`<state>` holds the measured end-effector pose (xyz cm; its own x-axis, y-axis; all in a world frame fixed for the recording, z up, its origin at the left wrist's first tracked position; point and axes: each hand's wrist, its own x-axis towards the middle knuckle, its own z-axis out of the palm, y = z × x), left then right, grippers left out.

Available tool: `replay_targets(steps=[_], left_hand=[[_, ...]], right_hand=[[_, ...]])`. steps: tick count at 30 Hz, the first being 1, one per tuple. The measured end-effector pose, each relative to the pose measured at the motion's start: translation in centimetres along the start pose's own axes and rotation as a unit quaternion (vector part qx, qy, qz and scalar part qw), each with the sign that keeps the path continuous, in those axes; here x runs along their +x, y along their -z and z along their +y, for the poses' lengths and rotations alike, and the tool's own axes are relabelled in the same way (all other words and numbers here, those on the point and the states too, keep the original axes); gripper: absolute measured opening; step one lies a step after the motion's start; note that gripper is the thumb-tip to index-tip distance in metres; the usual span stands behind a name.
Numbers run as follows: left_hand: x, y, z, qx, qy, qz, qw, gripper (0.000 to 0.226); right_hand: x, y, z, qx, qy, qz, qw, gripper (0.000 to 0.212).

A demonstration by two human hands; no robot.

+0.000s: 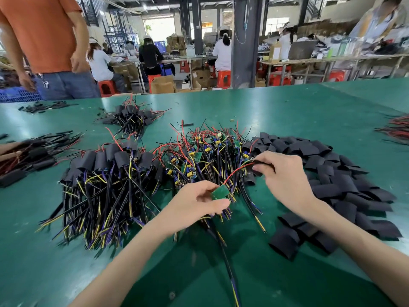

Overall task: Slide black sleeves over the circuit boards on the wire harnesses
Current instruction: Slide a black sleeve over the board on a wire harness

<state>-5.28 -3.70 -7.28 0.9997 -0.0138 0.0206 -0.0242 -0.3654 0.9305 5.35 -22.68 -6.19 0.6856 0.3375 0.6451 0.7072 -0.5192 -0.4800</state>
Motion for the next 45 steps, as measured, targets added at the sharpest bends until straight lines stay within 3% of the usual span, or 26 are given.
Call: replay_targets(steps=[5, 9, 13, 16, 18, 20, 25, 32, 45], left_hand=[[-0.1, 0.1, 0.1, -0.114, -0.006, -0.015, 0.993, 0.012], [-0.1, 0.9, 0.2, -0.120, -0.028, -0.007, 0.992, 0.026], [0.0, 1.3, 0.4, -0.077, -0.061, 0.072, 0.993, 0.011], [0.2, 1.3, 0.1, 0.020, -0.099, 0.119, 0.988, 0.030], [0.2, 1.1, 0.1, 0.063, -0.109, 0.129, 0.984, 0.024], [0.3, 1.0, -0.2, 0.075, -0.107, 0.124, 0.984, 0.014], [0.3, 0.8, -0.5, 0.053, -0.094, 0.125, 0.986, 0.014], [0.3, 0.7, -0.4, 0.049, -0.087, 0.129, 0.987, 0.017], [0.4, 0.9, -0.9, 0.085, -0.082, 0.112, 0.987, 0.022]], right_hand=[[0.5, 0.3, 0.9, 0.003, -0.014, 0.003, 1.000, 0.009], [0.8, 0.4, 1.4, -0.026, 0.006, -0.060, 0.998, 0.007], [1.0, 0.5, 1.5, -0.048, 0.099, -0.154, 0.982, 0.011], [0.7, 0.2, 1.5, -0.054, 0.112, -0.189, 0.974, 0.023], [0.5, 0.0, 1.2, -0.048, 0.131, -0.200, 0.970, 0.029], [0.2, -0.2, 0.7, -0.052, 0.161, -0.197, 0.966, 0.035], [-0.5, -0.3, -0.3, -0.023, 0.191, -0.150, 0.970, 0.037], [-1.2, -0.6, -0.9, -0.011, 0.203, -0.150, 0.968, 0.035], [-0.7, 0.2, -1.3, 0.074, 0.159, -0.185, 0.967, 0.033]])
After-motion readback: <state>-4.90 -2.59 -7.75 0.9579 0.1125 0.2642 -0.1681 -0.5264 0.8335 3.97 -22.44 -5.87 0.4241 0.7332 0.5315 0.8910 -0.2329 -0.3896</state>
